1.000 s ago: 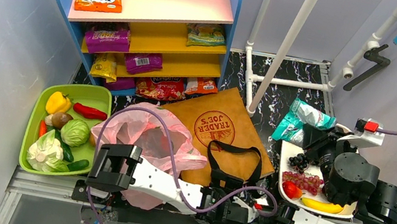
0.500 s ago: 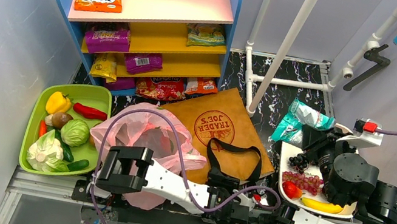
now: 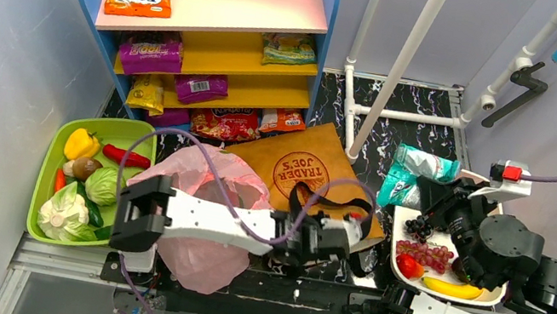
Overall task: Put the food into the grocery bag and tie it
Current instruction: Adjust the grocery bag at the center of the board, then place the snack in the grocery bag.
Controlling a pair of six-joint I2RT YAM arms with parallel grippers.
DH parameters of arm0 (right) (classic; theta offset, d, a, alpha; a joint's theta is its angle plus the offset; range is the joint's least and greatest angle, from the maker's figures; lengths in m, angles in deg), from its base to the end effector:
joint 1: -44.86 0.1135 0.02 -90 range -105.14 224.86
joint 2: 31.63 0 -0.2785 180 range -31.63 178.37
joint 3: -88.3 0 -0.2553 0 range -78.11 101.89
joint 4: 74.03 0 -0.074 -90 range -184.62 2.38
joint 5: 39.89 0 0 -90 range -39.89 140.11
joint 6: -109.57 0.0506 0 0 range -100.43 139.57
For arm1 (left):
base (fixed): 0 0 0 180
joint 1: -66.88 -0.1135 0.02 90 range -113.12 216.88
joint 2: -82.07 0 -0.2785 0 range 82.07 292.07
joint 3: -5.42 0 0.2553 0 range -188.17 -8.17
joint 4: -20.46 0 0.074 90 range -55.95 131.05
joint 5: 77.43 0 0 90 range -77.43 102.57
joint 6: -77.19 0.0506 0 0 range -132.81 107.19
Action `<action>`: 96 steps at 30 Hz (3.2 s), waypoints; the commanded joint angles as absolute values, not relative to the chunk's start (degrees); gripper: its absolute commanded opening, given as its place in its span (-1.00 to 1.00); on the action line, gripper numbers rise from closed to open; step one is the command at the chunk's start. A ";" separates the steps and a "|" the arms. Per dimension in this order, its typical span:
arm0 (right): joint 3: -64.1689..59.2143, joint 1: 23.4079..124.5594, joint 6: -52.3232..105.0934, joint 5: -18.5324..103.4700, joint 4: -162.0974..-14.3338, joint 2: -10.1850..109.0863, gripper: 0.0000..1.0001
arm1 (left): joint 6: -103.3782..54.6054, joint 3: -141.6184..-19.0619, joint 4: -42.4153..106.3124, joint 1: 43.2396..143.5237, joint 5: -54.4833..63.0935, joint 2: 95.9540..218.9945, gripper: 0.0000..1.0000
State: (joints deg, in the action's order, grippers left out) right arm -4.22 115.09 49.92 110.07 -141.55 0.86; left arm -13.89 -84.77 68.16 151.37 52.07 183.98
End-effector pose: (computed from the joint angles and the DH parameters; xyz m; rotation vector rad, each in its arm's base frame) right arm 0.0509 0.0120 0.4507 0.1445 1.6878 0.3821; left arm 0.0690 -0.3801 0.2368 1.3574 1.8615 0.1784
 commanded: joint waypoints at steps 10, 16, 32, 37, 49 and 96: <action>8.21 115.18 42.83 90.80 -145.29 5.57 -0.97 | -24.46 -88.97 63.74 134.50 34.16 164.62 -1.00; 7.89 115.18 47.18 87.34 -152.19 13.18 -0.97 | -26.61 -91.50 62.47 130.27 30.02 162.91 -1.00; -11.50 106.76 59.89 68.81 -138.26 17.79 -0.97 | -25.81 -95.11 63.46 128.85 28.43 160.39 -1.00; -15.99 97.32 58.01 58.34 -129.25 23.03 -0.97 | -26.15 -94.27 63.17 128.85 27.34 159.02 -1.00; -23.40 94.23 57.42 68.14 -107.14 26.01 -0.97 | -26.19 -94.69 62.29 128.84 25.47 157.35 -1.00; 0.24 94.52 43.14 55.37 -125.39 23.32 0.69 | -25.06 -100.95 78.40 127.53 40.48 151.26 0.97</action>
State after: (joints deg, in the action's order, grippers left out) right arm -3.83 94.72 44.78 60.42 -128.00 20.68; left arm -26.89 -98.30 71.74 127.79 31.48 155.82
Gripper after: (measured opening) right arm 0.843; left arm 0.981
